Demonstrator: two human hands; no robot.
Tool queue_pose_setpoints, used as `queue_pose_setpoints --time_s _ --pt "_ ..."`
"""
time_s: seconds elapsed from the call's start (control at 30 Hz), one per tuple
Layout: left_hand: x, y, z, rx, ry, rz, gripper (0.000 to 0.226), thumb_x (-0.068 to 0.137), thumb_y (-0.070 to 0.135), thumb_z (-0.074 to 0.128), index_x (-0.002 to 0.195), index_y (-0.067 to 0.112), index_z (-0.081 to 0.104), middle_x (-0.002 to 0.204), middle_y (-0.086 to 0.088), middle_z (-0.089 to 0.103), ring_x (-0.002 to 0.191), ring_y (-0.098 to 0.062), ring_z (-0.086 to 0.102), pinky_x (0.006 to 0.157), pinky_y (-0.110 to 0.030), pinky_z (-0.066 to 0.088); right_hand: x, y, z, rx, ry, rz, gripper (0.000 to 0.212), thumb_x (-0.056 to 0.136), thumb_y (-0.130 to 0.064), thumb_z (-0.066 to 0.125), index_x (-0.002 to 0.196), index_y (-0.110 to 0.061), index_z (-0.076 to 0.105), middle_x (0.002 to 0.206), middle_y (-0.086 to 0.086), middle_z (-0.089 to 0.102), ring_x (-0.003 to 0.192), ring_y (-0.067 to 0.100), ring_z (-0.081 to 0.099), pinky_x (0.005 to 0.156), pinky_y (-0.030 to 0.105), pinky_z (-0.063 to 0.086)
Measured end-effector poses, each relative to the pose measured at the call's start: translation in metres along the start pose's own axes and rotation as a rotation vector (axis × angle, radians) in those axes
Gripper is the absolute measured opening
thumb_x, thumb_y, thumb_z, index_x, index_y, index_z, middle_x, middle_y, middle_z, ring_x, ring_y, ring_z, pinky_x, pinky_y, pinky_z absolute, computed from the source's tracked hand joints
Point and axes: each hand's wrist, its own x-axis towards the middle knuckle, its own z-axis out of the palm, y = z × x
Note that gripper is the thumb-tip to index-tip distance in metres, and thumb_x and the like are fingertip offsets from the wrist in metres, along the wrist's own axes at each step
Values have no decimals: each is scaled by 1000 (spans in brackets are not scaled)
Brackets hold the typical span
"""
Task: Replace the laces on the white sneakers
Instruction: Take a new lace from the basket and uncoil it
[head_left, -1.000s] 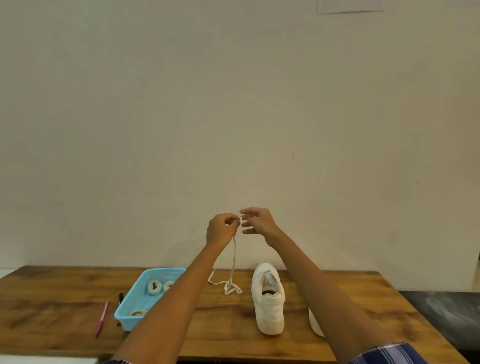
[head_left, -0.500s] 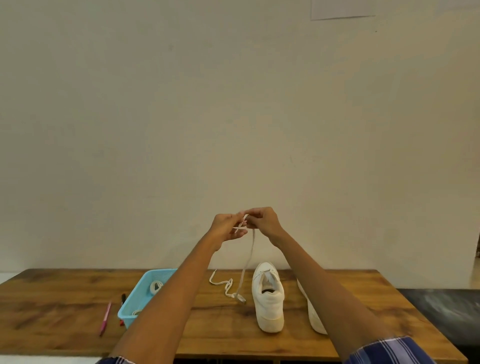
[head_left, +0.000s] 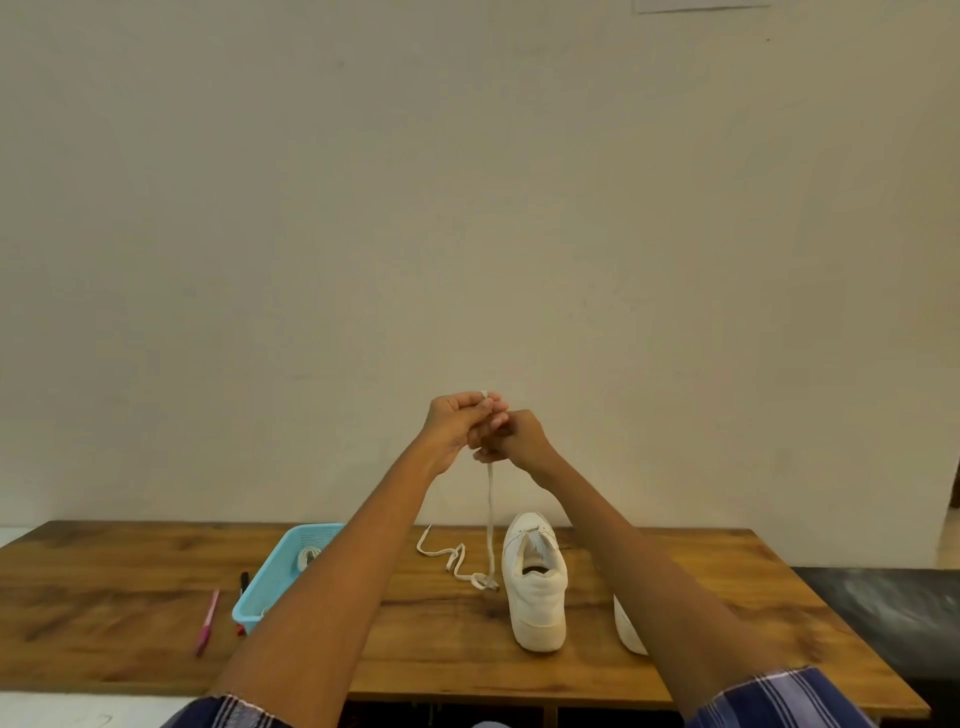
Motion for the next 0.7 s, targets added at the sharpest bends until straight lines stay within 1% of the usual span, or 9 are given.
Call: queue_pose_setpoints --time_s 0.07,0.13,0.2,0.3,0.37,0.43,0.53,0.63,0.7 --pt "4 0 -5 65 104 63 21 92 -2 53 110 -10 60 87 -12 67 61 -9 69 65 -17 57 0 -3 3 -7 -91 20 14 89 7 55 99 13 63 74 11 65 54 9 64 58 19 55" --pt "7 -1 -14 120 158 112 21 92 -3 53 110 -11 59 94 -16 66 66 -13 68 65 -16 57 1 -8 2 -76 -136 25 19 91 -6 59 97 12 64 72 8 66 53 6 62 55 17 52" --pt "8 -2 -23 157 171 152 21 91 -5 53 110 -11 59 96 -18 65 75 -18 67 68 -18 57 1 -15 0 -167 -187 41 24 93 -17 59 92 6 66 70 5 66 54 5 61 51 14 45" --pt "9 -5 -30 287 175 223 21 88 -8 56 108 -10 62 96 -16 66 80 -20 66 70 -17 57 -1 -25 1 -198 -225 69 22 94 -22 57 88 -3 66 67 0 64 56 5 60 50 14 38" --pt "8 -10 -32 486 165 278 21 87 -7 58 106 -7 66 99 -15 68 80 -20 65 69 -14 55 -1 -31 2 -139 -187 69 22 95 -20 56 79 -8 65 66 0 61 56 6 57 51 15 35" --pt "6 -15 -33 591 120 298 18 89 -4 57 103 -4 69 96 -16 70 76 -17 66 71 -13 54 0 -34 1 -97 -102 60 26 95 -17 55 71 -9 63 63 1 59 52 5 53 50 17 34" --pt "5 -18 -33 598 73 284 19 91 -4 54 101 -3 70 92 -15 70 72 -6 68 74 -14 54 3 -38 -1 -19 -6 103 27 95 -20 56 73 -5 64 61 1 57 48 6 49 49 20 32" --pt "3 -23 -32 629 -6 233 20 90 -5 55 105 -4 68 94 -17 70 71 -5 68 74 -14 55 3 -40 -4 166 43 212 26 93 -25 58 75 -8 65 60 -1 57 50 10 50 48 20 34" --pt "0 -29 -31 596 -27 182 21 88 -7 56 107 -6 67 97 -20 69 70 -5 69 74 -16 55 3 -42 -5 194 71 260 25 93 -26 59 77 -8 65 61 -2 58 49 9 50 46 19 34"
